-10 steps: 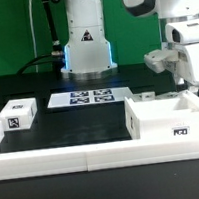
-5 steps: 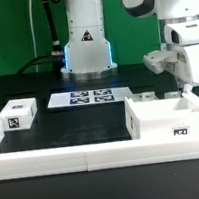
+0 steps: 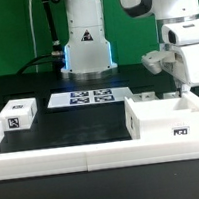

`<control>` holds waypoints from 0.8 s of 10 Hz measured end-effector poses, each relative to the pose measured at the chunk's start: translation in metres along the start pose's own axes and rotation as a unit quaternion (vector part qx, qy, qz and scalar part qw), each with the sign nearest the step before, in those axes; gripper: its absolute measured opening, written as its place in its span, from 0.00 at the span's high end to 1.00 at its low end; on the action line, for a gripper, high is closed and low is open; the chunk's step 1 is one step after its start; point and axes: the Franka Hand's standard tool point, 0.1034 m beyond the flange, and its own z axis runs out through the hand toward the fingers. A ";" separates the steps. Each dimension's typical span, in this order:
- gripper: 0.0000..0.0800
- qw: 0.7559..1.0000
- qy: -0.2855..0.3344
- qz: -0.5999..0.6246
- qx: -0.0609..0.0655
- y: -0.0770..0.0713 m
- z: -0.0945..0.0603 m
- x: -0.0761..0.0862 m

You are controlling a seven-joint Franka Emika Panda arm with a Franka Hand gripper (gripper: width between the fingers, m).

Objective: Assemble cabinet

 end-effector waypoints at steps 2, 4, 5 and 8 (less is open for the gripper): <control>0.91 1.000 -0.003 0.004 -0.006 0.001 -0.011 -0.002; 0.91 1.000 -0.016 0.005 -0.009 0.004 -0.031 -0.011; 0.91 1.000 -0.020 0.006 -0.013 0.009 -0.041 -0.017; 0.91 1.000 -0.023 0.008 -0.016 0.017 -0.046 -0.040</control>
Offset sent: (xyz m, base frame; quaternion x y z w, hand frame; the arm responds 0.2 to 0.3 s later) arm -0.0054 -0.0190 0.0418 0.0110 -0.0262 -0.0089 0.9996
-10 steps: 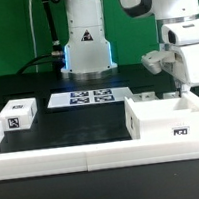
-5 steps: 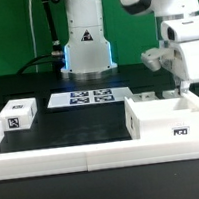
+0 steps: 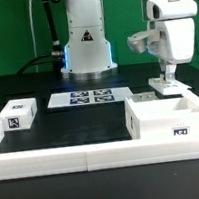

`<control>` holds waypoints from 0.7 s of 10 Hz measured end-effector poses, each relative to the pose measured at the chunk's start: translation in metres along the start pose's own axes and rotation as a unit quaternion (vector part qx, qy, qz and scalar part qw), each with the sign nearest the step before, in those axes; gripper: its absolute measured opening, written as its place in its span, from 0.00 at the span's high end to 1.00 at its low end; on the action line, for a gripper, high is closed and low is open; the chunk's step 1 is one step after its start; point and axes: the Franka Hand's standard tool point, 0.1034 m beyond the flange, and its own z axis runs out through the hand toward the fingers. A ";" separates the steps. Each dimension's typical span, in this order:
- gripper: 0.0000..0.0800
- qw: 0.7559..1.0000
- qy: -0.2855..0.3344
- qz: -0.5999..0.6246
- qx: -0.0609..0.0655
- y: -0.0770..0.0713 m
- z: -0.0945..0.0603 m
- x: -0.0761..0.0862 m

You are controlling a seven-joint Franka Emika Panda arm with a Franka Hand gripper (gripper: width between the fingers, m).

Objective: Assemble cabinet

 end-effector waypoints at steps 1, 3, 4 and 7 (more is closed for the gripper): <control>0.91 1.000 0.000 0.005 0.000 0.001 0.000 -0.004; 0.91 1.000 0.000 0.005 0.000 0.001 0.000 -0.003; 0.91 1.000 0.000 0.005 0.001 0.001 0.001 -0.004; 0.91 1.000 0.001 0.012 -0.002 0.009 0.002 -0.008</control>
Offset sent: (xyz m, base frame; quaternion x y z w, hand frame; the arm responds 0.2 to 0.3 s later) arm 0.0000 0.0000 0.0000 0.0000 0.0000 0.0000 1.0000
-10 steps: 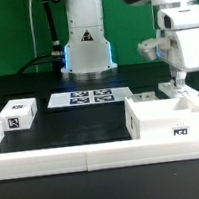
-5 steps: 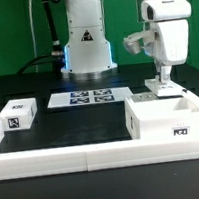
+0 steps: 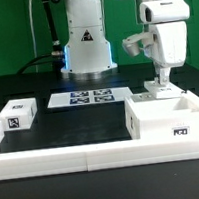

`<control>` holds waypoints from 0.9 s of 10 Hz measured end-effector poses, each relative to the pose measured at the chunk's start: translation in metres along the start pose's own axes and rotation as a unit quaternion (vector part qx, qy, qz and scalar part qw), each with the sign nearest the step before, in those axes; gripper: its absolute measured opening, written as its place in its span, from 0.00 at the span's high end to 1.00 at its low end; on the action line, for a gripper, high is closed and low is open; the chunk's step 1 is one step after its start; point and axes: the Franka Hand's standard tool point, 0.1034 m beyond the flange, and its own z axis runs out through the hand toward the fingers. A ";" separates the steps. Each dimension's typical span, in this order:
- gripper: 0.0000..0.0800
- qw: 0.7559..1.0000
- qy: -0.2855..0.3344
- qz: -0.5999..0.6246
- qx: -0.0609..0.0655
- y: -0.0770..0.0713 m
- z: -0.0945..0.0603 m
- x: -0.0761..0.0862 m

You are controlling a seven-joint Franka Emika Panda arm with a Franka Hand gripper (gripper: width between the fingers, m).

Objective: Assemble cabinet

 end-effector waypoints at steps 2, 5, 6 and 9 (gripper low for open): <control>0.91 1.000 0.001 0.001 -0.003 0.005 -0.002 0.000; 0.91 1.000 0.001 0.004 -0.004 0.006 -0.002 0.001; 0.91 1.000 0.001 0.004 -0.004 0.006 -0.002 0.001; 0.91 1.000 0.000 0.006 -0.005 0.012 -0.002 -0.002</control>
Offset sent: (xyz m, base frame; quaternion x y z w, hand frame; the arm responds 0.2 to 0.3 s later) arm 0.0088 0.0050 0.0079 -0.0165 -0.0102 0.0022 0.9998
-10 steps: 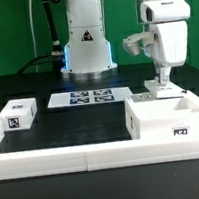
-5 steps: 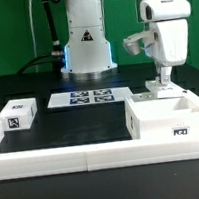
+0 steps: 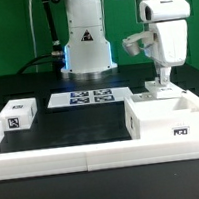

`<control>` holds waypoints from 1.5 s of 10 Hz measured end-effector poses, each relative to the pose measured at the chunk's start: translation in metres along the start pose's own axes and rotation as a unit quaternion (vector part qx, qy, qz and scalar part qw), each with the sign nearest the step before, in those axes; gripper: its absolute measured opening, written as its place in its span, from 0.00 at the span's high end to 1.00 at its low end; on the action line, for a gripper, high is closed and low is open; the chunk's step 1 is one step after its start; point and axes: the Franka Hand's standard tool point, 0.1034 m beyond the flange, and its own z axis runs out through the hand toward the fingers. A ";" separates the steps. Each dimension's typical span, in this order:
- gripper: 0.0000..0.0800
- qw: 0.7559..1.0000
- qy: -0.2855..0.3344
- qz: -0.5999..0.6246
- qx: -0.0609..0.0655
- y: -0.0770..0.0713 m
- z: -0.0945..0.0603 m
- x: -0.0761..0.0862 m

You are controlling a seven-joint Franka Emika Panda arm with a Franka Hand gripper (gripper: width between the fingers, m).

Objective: Assemble cabinet

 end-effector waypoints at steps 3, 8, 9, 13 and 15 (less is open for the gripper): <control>0.91 1.000 -0.003 0.000 0.003 0.014 0.001 -0.005; 0.91 1.000 -0.001 0.002 0.000 0.013 0.001 -0.004; 0.91 1.000 -0.001 0.000 0.001 0.014 0.003 -0.004; 0.91 1.000 -0.005 -0.008 0.006 0.034 0.002 -0.004; 0.91 1.000 -0.005 -0.012 0.005 0.043 0.002 -0.004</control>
Offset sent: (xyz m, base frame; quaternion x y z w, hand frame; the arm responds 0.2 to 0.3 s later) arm 0.0161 -0.0055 0.0021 -0.0028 -0.0067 -0.0083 0.9999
